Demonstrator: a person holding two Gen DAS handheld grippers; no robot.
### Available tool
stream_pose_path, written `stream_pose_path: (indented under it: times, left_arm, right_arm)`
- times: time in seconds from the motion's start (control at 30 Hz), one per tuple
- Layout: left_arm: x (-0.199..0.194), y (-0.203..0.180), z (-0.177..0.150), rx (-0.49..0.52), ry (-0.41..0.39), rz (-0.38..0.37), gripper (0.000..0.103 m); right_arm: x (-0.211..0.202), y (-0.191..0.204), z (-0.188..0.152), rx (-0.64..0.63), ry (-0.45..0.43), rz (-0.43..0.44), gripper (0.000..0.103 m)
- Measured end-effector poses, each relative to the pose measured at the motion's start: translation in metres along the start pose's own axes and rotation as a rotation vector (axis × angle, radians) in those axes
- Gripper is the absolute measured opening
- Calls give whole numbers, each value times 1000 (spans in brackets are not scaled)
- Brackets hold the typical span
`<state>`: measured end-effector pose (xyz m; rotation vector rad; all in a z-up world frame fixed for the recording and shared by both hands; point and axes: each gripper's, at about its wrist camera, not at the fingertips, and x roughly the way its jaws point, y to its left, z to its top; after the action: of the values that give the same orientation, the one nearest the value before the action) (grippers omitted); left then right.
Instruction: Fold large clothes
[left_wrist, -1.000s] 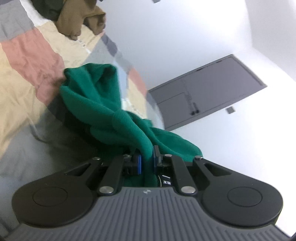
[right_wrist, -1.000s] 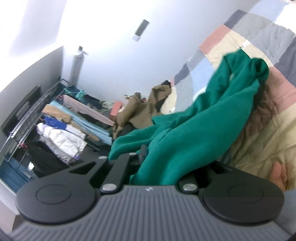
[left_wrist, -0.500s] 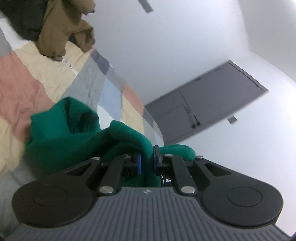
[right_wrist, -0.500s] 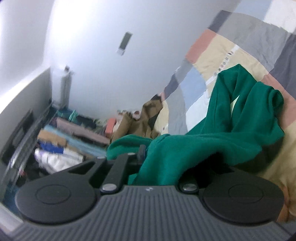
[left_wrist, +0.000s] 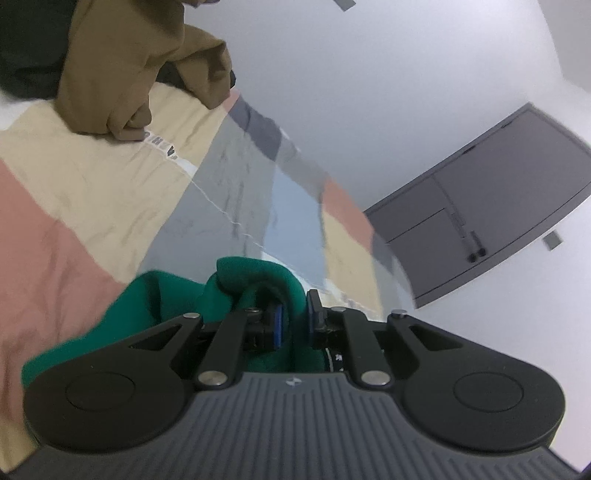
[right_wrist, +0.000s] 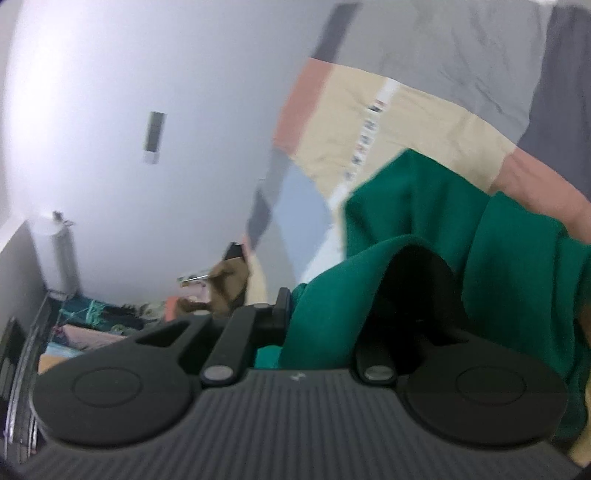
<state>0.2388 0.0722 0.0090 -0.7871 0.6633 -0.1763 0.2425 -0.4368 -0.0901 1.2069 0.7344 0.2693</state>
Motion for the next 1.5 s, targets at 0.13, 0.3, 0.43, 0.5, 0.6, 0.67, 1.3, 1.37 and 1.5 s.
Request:
stream_pose_path:
  times: [0.13, 0.3, 0.43, 0.5, 0.6, 0.67, 1.3, 1.37, 1.5]
  left_arm:
    - [43, 23, 1, -32, 26, 38, 17]
    - [76, 44, -1, -45, 36, 61, 18]
    - [69, 42, -5, -19, 31, 45, 18]
    - [58, 37, -7, 5, 42, 21, 27]
    - [35, 32, -12, 19, 54, -42, 72]
    - [12, 24, -19, 68, 14, -23, 74]
    - [-36, 15, -105, 322, 7, 173, 73]
    - [-28, 22, -105, 311, 13, 191, 73]
    - [-28, 26, -101, 275, -14, 169, 73]
  right_arm:
    - [29, -29, 9, 53, 11, -21, 18]
    - [51, -48, 16, 59, 25, -10, 18]
    - [50, -52, 14, 57, 33, 24, 18]
    - [44, -48, 12, 37, 34, 41, 22]
    - [31, -39, 7, -3, 48, 66, 59]
    - [16, -30, 1, -48, 43, 88, 77]
    - [-44, 38, -135, -751, 116, -95, 82]
    - [-34, 44, -150, -838, 174, -109, 82]
    - [-21, 50, -183, -1034, 249, -153, 82]
